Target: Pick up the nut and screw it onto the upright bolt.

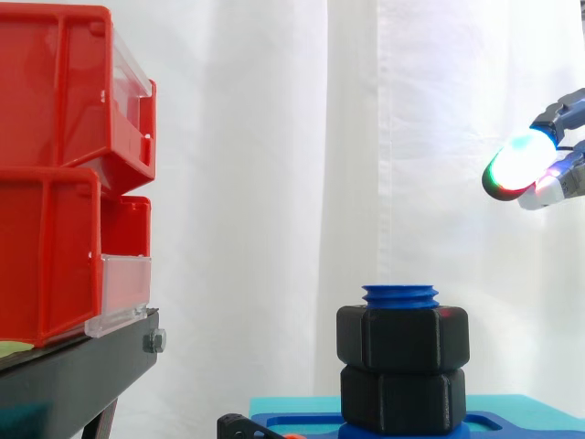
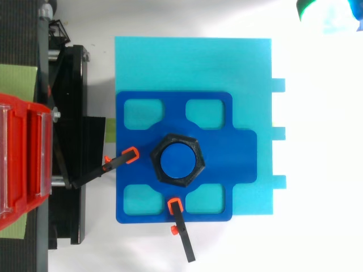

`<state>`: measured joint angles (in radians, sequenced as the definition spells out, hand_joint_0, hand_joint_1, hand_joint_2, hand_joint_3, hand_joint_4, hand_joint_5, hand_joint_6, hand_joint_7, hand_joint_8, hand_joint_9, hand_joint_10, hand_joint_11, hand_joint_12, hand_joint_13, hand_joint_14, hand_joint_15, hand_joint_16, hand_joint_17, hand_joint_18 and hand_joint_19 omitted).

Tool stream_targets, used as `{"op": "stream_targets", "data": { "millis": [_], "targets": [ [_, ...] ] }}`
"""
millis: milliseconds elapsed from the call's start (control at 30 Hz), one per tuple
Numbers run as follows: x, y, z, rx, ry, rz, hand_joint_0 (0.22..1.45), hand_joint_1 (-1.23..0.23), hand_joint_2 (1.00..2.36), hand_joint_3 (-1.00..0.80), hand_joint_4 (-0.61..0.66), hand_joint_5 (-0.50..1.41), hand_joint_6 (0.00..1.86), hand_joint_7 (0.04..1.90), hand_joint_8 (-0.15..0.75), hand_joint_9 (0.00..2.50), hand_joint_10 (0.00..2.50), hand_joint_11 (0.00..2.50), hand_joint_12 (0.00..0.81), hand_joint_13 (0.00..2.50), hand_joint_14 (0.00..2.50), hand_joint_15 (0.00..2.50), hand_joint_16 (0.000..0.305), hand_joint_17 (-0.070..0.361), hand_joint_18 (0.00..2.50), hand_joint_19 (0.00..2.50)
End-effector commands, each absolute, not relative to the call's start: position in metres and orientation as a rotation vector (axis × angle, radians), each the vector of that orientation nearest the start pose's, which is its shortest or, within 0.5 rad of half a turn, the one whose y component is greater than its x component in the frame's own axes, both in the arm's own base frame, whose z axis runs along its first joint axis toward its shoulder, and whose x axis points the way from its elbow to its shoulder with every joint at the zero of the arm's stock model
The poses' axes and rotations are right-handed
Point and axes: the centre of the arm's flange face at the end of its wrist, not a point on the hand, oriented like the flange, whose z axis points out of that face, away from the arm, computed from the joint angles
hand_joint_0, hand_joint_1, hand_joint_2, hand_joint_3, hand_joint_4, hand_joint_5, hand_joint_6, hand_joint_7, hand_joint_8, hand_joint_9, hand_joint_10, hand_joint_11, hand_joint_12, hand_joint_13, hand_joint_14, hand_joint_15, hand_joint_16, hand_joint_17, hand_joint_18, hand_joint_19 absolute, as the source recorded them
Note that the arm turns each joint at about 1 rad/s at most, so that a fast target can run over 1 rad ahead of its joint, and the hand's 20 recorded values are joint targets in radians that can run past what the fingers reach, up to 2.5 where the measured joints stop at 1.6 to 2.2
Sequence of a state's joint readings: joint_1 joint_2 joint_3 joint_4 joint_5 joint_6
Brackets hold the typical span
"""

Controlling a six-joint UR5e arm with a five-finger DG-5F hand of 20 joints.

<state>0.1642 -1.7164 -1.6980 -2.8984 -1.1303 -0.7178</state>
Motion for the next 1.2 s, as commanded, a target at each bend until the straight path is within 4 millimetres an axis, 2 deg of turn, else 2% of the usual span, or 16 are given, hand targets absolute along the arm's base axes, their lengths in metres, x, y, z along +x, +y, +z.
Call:
{"op": "stream_targets", "data": {
  "millis": [0, 67, 167, 300, 1000, 1167],
  "targets": [
    [0.5480, -0.0867, 0.3748, 0.882, 1.355, 0.455, 0.43, -0.49, 1.00, -0.50, 0.11, -0.25, 0.50, 0.62, 0.212, 0.15, 0.00, 0.00, 0.360, 0.00, 0.00, 0.00, 0.057, 0.128, 0.00, 0.00],
    [0.5472, -0.0874, 0.3746, 0.928, 1.329, 0.471, 0.35, -0.50, 1.00, -0.50, 0.13, -0.26, 0.50, 0.63, 0.242, 0.11, 0.00, 0.00, 0.400, 0.00, 0.00, 0.00, 0.065, 0.146, 0.00, 0.00],
    [0.5452, -0.0896, 0.3739, 1.047, 1.255, 0.535, 0.34, -0.47, 1.00, -0.50, 0.12, -0.27, 0.50, 0.64, 0.236, 0.05, 0.00, 0.00, 0.403, 0.00, 0.00, 0.00, 0.066, 0.148, 0.00, 0.00],
    [0.5452, -0.0870, 0.3737, 1.092, 1.226, 0.582, 0.34, -0.40, 1.00, -0.50, 0.12, -0.27, 0.50, 0.64, 0.237, 0.01, 0.00, 0.00, 0.401, 0.00, 0.00, 0.00, 0.065, 0.146, 0.00, 0.00],
    [0.5451, -0.0858, 0.3734, 1.089, 1.233, 0.584, 0.40, -0.38, 1.00, -0.50, 0.08, -0.27, 0.50, 0.62, 0.215, 0.00, 0.00, 0.00, 0.379, 0.00, 0.00, 0.00, 0.059, 0.134, 0.00, 0.00],
    [0.5450, -0.0850, 0.3727, 1.088, 1.235, 0.584, 0.40, -0.38, 1.00, -0.50, 0.11, -0.26, 0.50, 0.62, 0.220, 0.00, 0.00, 0.00, 0.379, 0.00, 0.00, 0.00, 0.059, 0.133, 0.00, 0.00]
  ]
}}
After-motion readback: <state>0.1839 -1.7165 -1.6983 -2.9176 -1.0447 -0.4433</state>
